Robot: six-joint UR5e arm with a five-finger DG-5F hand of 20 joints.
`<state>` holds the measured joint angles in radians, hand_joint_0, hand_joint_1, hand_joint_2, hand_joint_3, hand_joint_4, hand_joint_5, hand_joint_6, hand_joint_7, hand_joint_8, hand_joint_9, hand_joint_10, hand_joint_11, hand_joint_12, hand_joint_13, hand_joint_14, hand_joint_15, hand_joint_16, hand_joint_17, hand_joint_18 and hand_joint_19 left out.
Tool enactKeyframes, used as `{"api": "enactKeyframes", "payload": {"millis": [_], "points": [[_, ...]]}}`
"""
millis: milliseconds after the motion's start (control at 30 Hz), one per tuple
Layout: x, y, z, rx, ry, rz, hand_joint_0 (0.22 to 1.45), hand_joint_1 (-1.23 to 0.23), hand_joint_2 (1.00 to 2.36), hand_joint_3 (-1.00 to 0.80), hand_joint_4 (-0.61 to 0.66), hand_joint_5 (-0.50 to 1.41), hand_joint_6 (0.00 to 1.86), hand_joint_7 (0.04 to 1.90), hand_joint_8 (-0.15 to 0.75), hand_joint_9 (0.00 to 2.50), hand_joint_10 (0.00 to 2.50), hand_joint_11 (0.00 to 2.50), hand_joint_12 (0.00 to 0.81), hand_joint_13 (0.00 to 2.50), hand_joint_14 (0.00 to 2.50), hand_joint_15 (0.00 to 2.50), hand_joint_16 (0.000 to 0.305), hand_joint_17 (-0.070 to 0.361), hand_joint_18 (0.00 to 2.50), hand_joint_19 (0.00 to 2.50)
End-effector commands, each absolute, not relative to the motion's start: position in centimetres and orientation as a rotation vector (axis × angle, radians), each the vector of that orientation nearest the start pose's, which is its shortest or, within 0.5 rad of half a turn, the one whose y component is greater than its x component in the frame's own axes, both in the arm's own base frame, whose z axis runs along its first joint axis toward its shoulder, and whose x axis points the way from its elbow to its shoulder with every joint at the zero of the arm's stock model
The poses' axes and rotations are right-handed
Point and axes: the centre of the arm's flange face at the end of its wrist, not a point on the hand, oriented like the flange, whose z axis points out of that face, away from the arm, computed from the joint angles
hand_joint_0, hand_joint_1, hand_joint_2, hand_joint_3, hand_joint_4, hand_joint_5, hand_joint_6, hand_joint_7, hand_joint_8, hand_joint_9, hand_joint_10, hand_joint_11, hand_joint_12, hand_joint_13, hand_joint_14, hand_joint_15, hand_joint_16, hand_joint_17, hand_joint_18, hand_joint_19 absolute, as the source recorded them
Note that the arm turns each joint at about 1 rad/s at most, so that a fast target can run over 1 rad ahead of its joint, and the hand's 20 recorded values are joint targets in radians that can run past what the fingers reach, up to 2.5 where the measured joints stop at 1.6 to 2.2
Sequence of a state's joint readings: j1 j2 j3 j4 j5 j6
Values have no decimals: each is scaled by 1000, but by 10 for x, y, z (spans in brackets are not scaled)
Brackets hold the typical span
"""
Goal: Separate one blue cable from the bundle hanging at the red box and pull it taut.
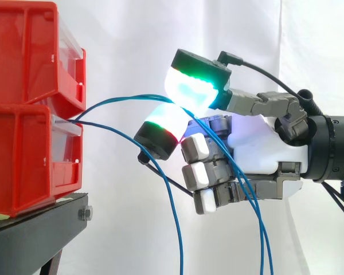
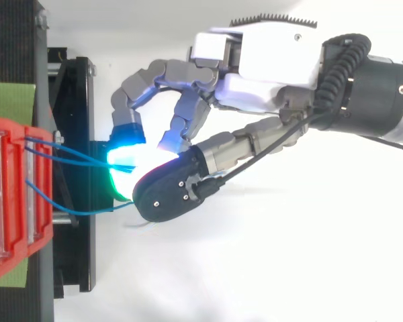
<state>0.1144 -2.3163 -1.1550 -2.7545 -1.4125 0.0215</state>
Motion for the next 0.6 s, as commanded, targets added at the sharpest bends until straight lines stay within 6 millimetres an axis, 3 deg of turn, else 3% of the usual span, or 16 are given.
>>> {"api": "enactKeyframes", "payload": {"millis": [0,133,267,467,567], "points": [[776,-60,254,1206,1118,1227,620,-804,1012,-11,67,-141,914,1004,449,1170,11,588,391,1204,13,465,51,116,1123,507],[775,-59,254,1206,1120,1227,681,-838,1020,-142,17,-183,941,985,384,1052,16,676,351,1110,16,528,42,95,1001,608],[775,-59,254,1206,1120,1227,764,-867,1000,-500,-2,-173,953,994,370,1085,16,706,337,1110,18,536,39,88,993,627],[774,-58,249,1211,1130,1224,712,-879,1000,-500,-32,-124,941,1161,377,1183,13,742,325,1156,17,551,37,83,1029,626],[773,-58,248,1212,1131,1226,642,-885,1000,-500,30,-95,917,1206,374,1217,16,717,317,1173,18,560,36,82,1042,635]]}}
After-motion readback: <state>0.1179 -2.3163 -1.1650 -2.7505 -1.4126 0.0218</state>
